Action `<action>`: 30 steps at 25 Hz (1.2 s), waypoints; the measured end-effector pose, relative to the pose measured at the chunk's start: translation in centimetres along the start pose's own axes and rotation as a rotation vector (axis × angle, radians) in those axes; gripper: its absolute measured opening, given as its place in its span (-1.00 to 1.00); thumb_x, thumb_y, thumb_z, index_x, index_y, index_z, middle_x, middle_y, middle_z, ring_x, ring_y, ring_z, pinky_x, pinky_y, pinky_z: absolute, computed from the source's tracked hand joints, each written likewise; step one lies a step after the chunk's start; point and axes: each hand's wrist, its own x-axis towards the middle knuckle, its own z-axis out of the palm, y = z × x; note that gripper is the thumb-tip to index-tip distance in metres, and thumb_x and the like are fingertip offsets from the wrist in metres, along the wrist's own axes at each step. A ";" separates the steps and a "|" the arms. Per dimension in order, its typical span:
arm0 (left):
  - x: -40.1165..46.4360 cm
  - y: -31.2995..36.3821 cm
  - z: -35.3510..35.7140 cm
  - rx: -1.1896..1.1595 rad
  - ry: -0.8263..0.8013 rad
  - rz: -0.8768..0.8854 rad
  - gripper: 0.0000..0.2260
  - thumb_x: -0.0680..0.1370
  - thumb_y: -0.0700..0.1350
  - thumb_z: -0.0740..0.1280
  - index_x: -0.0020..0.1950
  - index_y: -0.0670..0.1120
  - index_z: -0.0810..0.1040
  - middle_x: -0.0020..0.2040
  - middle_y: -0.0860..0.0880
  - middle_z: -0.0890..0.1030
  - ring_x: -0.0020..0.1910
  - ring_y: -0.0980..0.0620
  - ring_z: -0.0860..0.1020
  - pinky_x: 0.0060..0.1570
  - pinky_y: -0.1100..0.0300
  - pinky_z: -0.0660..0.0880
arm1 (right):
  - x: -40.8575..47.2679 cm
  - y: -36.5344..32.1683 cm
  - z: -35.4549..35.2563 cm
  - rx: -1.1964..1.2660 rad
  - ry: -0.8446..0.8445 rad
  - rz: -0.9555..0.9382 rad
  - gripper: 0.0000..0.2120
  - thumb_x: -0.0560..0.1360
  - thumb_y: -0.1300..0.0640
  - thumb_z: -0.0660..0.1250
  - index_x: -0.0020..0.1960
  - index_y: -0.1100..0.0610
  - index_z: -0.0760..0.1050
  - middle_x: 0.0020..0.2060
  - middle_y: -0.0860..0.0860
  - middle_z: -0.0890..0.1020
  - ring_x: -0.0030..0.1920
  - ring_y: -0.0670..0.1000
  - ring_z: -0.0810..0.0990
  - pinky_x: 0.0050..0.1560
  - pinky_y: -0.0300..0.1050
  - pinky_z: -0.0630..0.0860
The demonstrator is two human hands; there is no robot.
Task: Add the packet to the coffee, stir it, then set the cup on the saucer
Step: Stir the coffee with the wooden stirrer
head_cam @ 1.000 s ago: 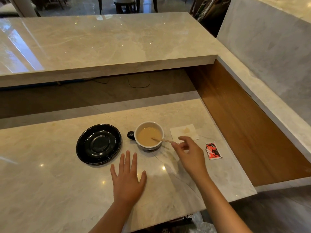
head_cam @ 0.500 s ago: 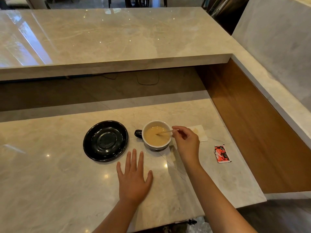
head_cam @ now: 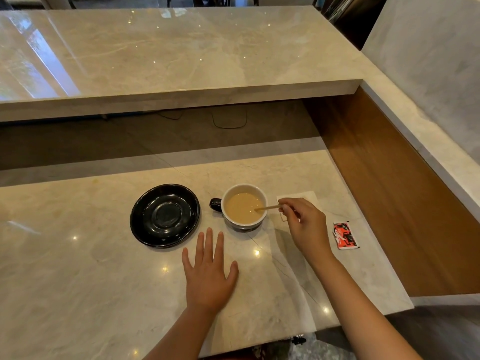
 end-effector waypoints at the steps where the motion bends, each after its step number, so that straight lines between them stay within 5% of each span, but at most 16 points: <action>1: 0.0 0.0 0.0 0.003 0.000 0.000 -0.39 0.50 0.26 -0.13 0.48 0.11 -0.24 0.55 -0.02 -0.16 0.50 0.01 -0.25 0.41 -0.17 -0.26 | -0.4 0.0 -0.1 -0.004 -0.018 -0.023 -0.84 0.47 0.38 0.30 -0.01 0.24 0.60 -0.16 0.11 0.66 -0.16 0.01 0.59 -0.15 -0.32 0.45; 4: 0.0 0.0 0.0 0.002 0.004 0.002 -0.39 0.50 0.25 -0.11 0.49 0.09 -0.21 0.56 -0.03 -0.12 0.50 0.00 -0.22 0.42 -0.19 -0.23 | -1.4 -0.4 0.6 0.080 -0.043 -0.012 -0.83 0.47 0.38 0.30 -0.03 0.21 0.61 -0.17 0.06 0.66 -0.15 0.01 0.61 -0.16 -0.25 0.54; 9: 0.0 -0.1 0.1 0.008 -0.006 -0.002 -0.38 0.50 0.26 -0.12 0.48 0.11 -0.25 0.56 -0.03 -0.15 0.50 0.00 -0.24 0.42 -0.20 -0.24 | -1.1 -1.5 3.1 0.204 0.002 0.038 -0.82 0.47 0.37 0.30 -0.01 0.21 0.61 -0.12 0.07 0.65 -0.09 -0.05 0.59 -0.09 -0.42 0.48; 14: 0.0 0.1 0.0 0.014 -0.013 -0.006 -0.39 0.50 0.25 -0.13 0.48 0.10 -0.26 0.55 -0.03 -0.17 0.49 0.01 -0.27 0.42 -0.19 -0.25 | 1.2 -0.7 1.7 0.059 0.058 -0.045 -0.83 0.47 0.40 0.28 -0.03 0.24 0.60 -0.14 0.11 0.65 -0.13 -0.04 0.56 -0.10 -0.51 0.38; 20: 0.0 0.1 -0.2 0.019 -0.021 -0.005 -0.39 0.49 0.26 -0.16 0.47 0.10 -0.28 0.55 -0.03 -0.20 0.49 0.01 -0.29 0.41 -0.18 -0.29 | 1.5 0.2 -0.9 -0.140 -0.111 -0.204 -0.87 0.46 0.41 0.30 -0.06 0.27 0.59 -0.18 0.17 0.65 -0.18 0.07 0.58 -0.15 -0.31 0.40; 25: 0.0 0.1 -0.1 0.028 -0.026 -0.014 -0.38 0.49 0.27 -0.17 0.47 0.11 -0.31 0.55 -0.02 -0.21 0.48 0.02 -0.32 0.41 -0.18 -0.30 | 0.0 -0.6 -0.2 0.042 -0.185 -0.097 -0.84 0.48 0.38 0.29 -0.06 0.21 0.60 -0.20 0.05 0.62 -0.16 0.03 0.60 -0.15 -0.23 0.51; 30: 0.0 0.1 0.1 0.016 -0.014 -0.016 -0.39 0.49 0.26 -0.14 0.46 0.12 -0.30 0.55 -0.01 -0.20 0.49 0.02 -0.30 0.41 -0.17 -0.30 | -0.6 -1.6 2.4 0.195 -0.075 -0.008 -0.81 0.48 0.39 0.28 -0.02 0.20 0.61 -0.14 0.01 0.62 -0.08 -0.03 0.59 -0.06 -0.30 0.52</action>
